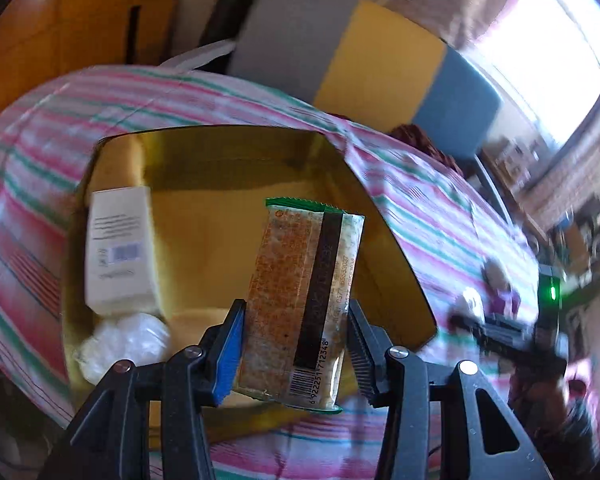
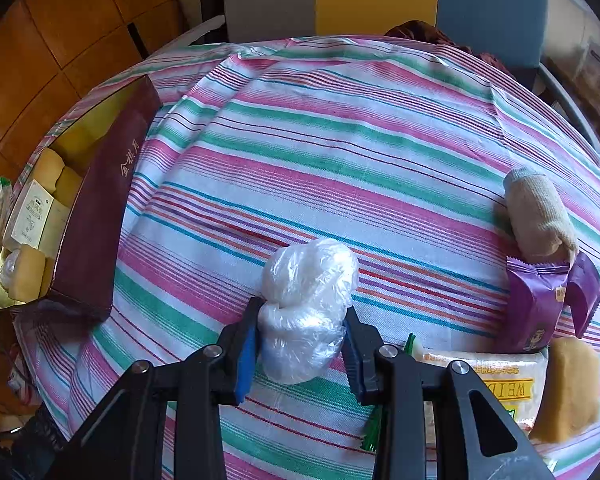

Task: Organize objects
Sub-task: 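Carry the cracker packet over the gold tray and lower it with the left gripper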

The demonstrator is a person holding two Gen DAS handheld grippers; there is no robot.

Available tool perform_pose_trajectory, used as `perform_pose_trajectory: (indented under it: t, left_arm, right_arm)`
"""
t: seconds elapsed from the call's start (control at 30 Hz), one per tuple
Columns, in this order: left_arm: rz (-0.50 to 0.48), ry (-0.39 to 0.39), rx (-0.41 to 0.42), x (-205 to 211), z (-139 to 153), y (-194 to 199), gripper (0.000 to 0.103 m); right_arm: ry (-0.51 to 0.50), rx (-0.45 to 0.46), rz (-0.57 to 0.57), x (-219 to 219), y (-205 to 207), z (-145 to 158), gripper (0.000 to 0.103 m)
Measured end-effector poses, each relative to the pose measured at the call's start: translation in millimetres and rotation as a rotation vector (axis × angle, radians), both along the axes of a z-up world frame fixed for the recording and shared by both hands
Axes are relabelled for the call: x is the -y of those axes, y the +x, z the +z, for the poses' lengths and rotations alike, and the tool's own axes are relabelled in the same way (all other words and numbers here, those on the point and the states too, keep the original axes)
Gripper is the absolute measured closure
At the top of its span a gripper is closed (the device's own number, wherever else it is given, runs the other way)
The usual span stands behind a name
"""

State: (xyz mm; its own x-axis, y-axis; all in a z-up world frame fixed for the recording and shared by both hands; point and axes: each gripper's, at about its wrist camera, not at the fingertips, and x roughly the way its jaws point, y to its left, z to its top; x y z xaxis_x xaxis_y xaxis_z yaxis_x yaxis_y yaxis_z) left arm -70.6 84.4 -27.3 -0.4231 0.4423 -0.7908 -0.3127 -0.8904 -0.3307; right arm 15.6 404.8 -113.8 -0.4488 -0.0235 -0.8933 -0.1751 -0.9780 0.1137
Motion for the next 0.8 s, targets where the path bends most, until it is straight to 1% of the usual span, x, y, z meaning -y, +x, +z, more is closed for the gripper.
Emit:
perform_pose_trajectory:
  t: [0.1, 0.2, 0.27, 0.33, 0.4, 0.5, 0.6, 0.67, 0.8]
  left_arm:
    - [0.044, 0.002, 0.006, 6.9, 3.2, -21.4, 0.055]
    - [0.090, 0.016, 0.037, 9.7, 0.2, -49.9, 0.055]
    - [0.141, 0.016, 0.073, 12.1, -7.5, -71.0, 0.055]
    - [0.193, 0.040, 0.126, 15.1, -17.3, -90.6, 0.055]
    - [0.241, 0.039, 0.159, 16.9, -24.8, -104.1, 0.055]
    - [0.300, 0.014, 0.182, 16.7, -35.1, -119.9, 0.055]
    - [0.386, -0.034, 0.201, 21.3, -46.5, -132.4, 0.055]
    - [0.405, -0.051, 0.212, 22.2, -54.0, -142.3, 0.054]
    - [0.431, -0.113, 0.180, 16.7, -56.9, -150.8, 0.054]
  right_arm:
    - [0.005, 0.004, 0.002, 0.5, 0.1, 0.8, 0.065]
    - [0.006, 0.007, 0.003, 0.3, -0.1, 1.1, 0.065]
    - [0.007, 0.008, 0.004, 0.6, -0.4, 1.4, 0.065]
    - [0.007, 0.009, 0.003, 0.9, -0.3, 1.5, 0.065]
    - [0.007, 0.010, 0.004, 0.9, -0.5, 1.3, 0.064]
    - [0.007, 0.010, 0.005, 1.4, -1.2, 1.2, 0.064]
    - [0.005, 0.012, 0.004, 1.8, -2.4, 1.9, 0.064]
    - [0.006, 0.012, 0.004, 2.1, -2.7, 2.3, 0.064]
    - [0.006, 0.012, 0.006, 1.7, -2.6, 2.9, 0.064]
